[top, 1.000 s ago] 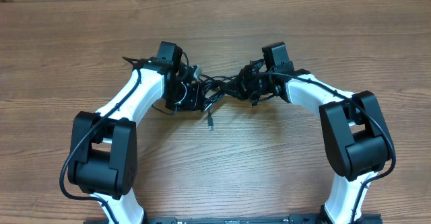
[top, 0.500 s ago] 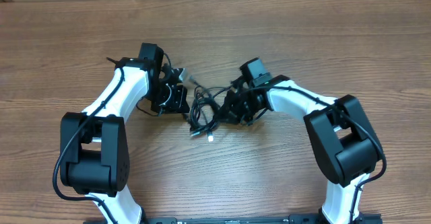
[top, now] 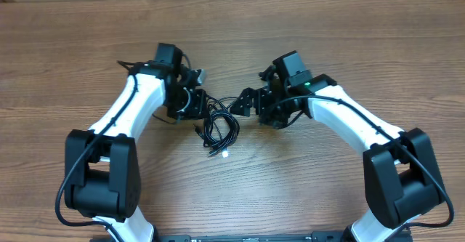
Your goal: Untangle cables
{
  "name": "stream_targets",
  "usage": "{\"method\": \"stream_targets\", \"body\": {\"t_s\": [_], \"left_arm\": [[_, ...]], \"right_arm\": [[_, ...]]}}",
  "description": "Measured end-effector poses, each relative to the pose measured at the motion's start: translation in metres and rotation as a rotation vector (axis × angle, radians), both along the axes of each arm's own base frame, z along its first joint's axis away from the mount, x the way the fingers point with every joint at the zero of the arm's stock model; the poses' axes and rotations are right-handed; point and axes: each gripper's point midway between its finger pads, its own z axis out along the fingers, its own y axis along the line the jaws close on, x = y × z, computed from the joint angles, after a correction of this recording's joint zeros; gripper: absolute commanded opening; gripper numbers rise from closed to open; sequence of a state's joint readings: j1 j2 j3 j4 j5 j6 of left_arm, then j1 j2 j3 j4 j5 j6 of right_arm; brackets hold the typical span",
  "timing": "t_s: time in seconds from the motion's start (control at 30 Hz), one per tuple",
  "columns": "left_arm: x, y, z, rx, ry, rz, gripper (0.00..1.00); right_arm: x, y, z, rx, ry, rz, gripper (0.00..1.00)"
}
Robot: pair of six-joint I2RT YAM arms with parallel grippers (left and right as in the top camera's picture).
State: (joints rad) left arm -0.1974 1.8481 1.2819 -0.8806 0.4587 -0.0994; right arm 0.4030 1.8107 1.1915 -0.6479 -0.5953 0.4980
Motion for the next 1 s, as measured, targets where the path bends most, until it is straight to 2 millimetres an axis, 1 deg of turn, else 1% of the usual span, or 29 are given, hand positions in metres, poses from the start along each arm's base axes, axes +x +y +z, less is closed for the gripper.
{"method": "stream_targets", "body": {"t_s": [0.03,0.07,0.17,0.2,0.23,0.37,0.57,0.63,0.77,0.8,0.83,0.87,0.9,0.93,1.0], "left_arm": [[0.000,-0.006,-0.001,0.011,-0.004,0.000,0.17],[0.000,-0.011,-0.002,0.026,-0.006,0.004,0.22],[-0.004,-0.022,-0.007,0.098,-0.008,0.023,0.42],[-0.006,-0.025,-0.008,0.125,-0.008,0.035,0.47],[-0.007,-0.028,-0.009,0.145,-0.010,0.043,0.49],[-0.011,-0.040,-0.013,0.220,-0.026,0.082,0.48],[-0.016,-0.052,-0.016,0.282,-0.050,0.112,0.46],[-0.018,-0.055,-0.020,0.295,-0.046,0.113,0.45],[-0.024,-0.058,-0.036,0.326,-0.015,0.101,0.42],[-0.025,-0.058,-0.039,0.331,-0.009,0.097,0.56],[-0.026,-0.058,-0.040,0.333,-0.006,0.094,0.57],[-0.026,-0.058,-0.041,0.335,-0.001,0.098,0.50],[-0.026,-0.058,-0.041,0.335,0.001,0.105,0.31],[-0.026,-0.058,-0.041,0.334,0.002,0.110,0.04],[-0.026,-0.058,-0.041,0.334,0.003,0.109,0.04]], "right_arm": [[0.001,-0.006,-0.002,-0.016,0.006,-0.015,1.00],[0.002,-0.012,-0.005,-0.038,0.019,-0.032,1.00],[0.006,-0.027,-0.010,-0.073,0.030,-0.071,1.00],[0.007,-0.031,-0.011,-0.081,0.034,-0.082,1.00],[0.008,-0.035,-0.012,-0.089,0.039,-0.092,1.00],[0.010,-0.046,-0.014,-0.107,0.053,-0.122,1.00],[0.010,-0.053,-0.017,-0.137,0.062,-0.135,1.00],[0.009,-0.054,-0.018,-0.144,0.063,-0.136,1.00],[0.010,-0.056,-0.019,-0.155,0.058,-0.140,1.00],[0.010,-0.056,-0.019,-0.155,0.059,-0.140,1.00],[0.010,-0.056,-0.019,-0.156,0.058,-0.140,1.00],[0.010,-0.056,-0.019,-0.158,0.058,-0.141,1.00],[0.010,-0.056,-0.019,-0.158,0.057,-0.141,1.00],[0.011,-0.056,-0.019,-0.158,0.055,-0.142,0.96],[0.013,-0.056,-0.019,-0.158,0.047,-0.143,0.94]]}}
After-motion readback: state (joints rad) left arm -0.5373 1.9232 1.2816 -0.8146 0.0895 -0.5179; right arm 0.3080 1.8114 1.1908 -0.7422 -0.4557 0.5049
